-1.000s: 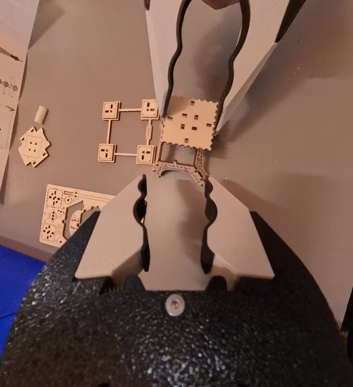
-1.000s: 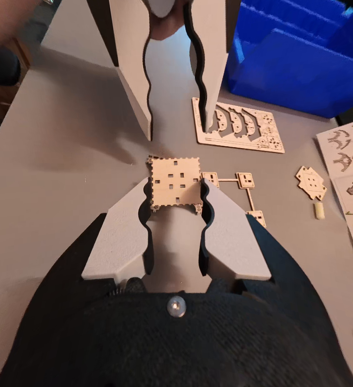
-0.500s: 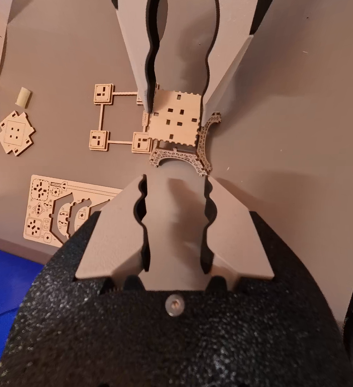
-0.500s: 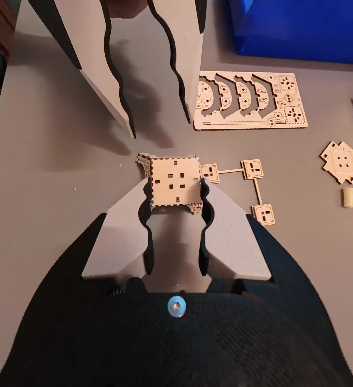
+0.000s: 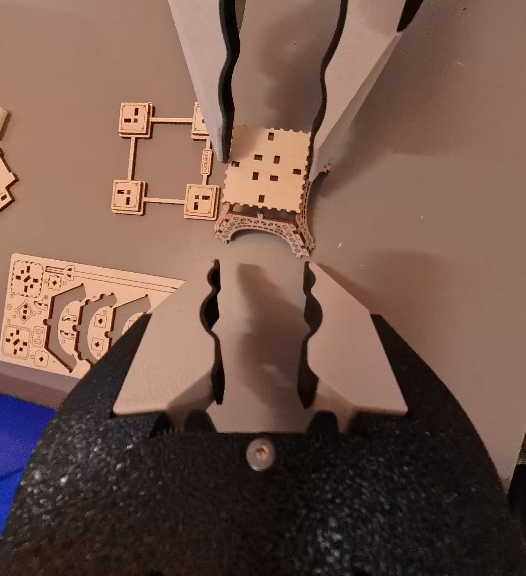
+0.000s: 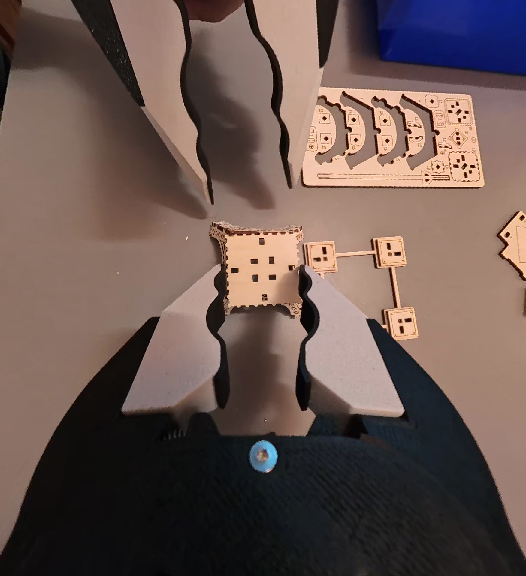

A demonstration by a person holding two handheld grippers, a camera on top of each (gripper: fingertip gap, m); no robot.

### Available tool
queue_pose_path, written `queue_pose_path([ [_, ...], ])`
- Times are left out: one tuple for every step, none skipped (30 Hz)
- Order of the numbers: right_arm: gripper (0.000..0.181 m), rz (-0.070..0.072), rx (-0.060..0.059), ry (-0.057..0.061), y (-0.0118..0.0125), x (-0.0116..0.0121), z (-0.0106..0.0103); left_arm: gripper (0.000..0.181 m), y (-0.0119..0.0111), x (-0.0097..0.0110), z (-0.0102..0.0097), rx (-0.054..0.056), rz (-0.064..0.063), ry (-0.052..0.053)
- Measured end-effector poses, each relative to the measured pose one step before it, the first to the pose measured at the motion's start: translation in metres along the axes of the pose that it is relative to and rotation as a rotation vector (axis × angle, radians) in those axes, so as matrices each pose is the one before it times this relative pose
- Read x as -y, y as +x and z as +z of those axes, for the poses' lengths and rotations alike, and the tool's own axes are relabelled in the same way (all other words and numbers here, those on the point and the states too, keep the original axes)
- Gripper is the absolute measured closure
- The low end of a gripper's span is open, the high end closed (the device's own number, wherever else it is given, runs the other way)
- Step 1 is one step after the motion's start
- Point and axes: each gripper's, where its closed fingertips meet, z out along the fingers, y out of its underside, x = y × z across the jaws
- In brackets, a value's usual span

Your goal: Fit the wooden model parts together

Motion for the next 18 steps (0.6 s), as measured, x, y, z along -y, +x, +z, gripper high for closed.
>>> queue_pose_path([
  [0.137, -0.0025, 0.0042, -0.0076, -0.00045, 0.00038, 0.00026, 0.131, 0.00085, 0.00058, 0.00055, -0.0060, 0.0001, 0.0030],
  [0.137, -0.0026, 0.0028, -0.0079, -0.00033, 0.00036, 0.00036, 0.131, 0.00047, 0.00023, 0.00072, -0.0035, 0.0013, 0.0011],
  [0.137, -0.0008, 0.0030, -0.0075, -0.00007, 0.00044, 0.00031, 0.131, 0.00016, -0.00002, 0.00059, -0.0010, 0.0008, -0.0007],
  [0.137, -0.0011, 0.0012, -0.0059, 0.00019, 0.00059, 0.00035, 0.131, 0.00010, -0.00025, 0.00061, -0.0014, -0.0005, -0.0016],
  [0.137, -0.0006, -0.0004, -0.0043, 0.00036, 0.00068, 0.00047, 0.130, 0.00037, -0.00041, 0.00063, -0.0031, -0.0012, -0.0018],
  [0.137, 0.0014, 0.0028, -0.0061, -0.00018, 0.00007, 0.00045, 0.130, 0.00059, -0.00042, 0.00048, -0.0038, -0.0005, -0.0020],
  [0.137, 0.0021, 0.0022, -0.0033, 0.00006, 0.00040, 0.00023, 0.130, 0.00021, -0.00051, 0.00042, -0.0015, 0.0012, -0.0019],
  [0.137, -0.0005, 0.0007, -0.0046, 0.00003, 0.00012, 0.00014, 0.130, 0.00003, -0.00034, 0.00026, -0.0001, 0.0017, -0.0008],
  [0.137, -0.0025, -0.0014, -0.0052, 0.00018, 0.00009, 0.00010, 0.130, 0.00004, -0.00011, 0.00018, -0.0011, 0.0001, 0.0005],
  [0.137, 0.0005, -0.0011, -0.0049, 0.00011, 0.00010, 0.00012, 0.130, 0.00004, 0.00006, 0.00029, -0.0018, -0.0012, 0.0014],
  [0.137, 0.0062, 0.0019, -0.0040, -0.00018, 0.00035, 0.00044, 0.130, 0.00009, 0.00026, 0.00015, -0.0019, -0.0006, 0.0022],
  [0.137, 0.0084, 0.0035, -0.0039, -0.00027, 0.00042, 0.00064, 0.130, 0.00005, 0.00036, 0.00020, -0.0020, 0.0002, 0.0029],
  [0.137, 0.0042, 0.0001, -0.0026, -0.00010, 0.00069, 0.00073, 0.130, 0.00003, 0.00045, 0.00013, -0.0010, 0.0000, 0.0027],
  [0.136, -0.0018, -0.0010, -0.0023, -0.00028, 0.00017, 0.00076, 0.130, 0.00004, 0.00011, -0.00006, -0.0007, 0.0003, 0.0010],
  [0.135, -0.0047, 0.0004, -0.0006, -0.00063, 0.00008, 0.00073, 0.130, -0.00004, -0.00024, -0.00027, 0.0001, 0.0004, -0.0003],
  [0.133, 0.0000, 0.0016, 0.0063, -0.00061, 0.00104, 0.00063, 0.130, -0.00008, -0.00045, -0.00028, 0.0002, 0.0005, -0.0008],
  [0.132, 0.0038, 0.0026, 0.0122, -0.00060, 0.00187, 0.00046, 0.129, -0.00044, -0.00055, -0.00046, 0.0026, 0.0001, -0.0007],
  [0.132, 0.0061, 0.0010, 0.0147, -0.00018, 0.00188, 0.00054, 0.129, -0.00068, -0.00020, -0.00036, 0.0039, -0.0004, 0.0008],
])
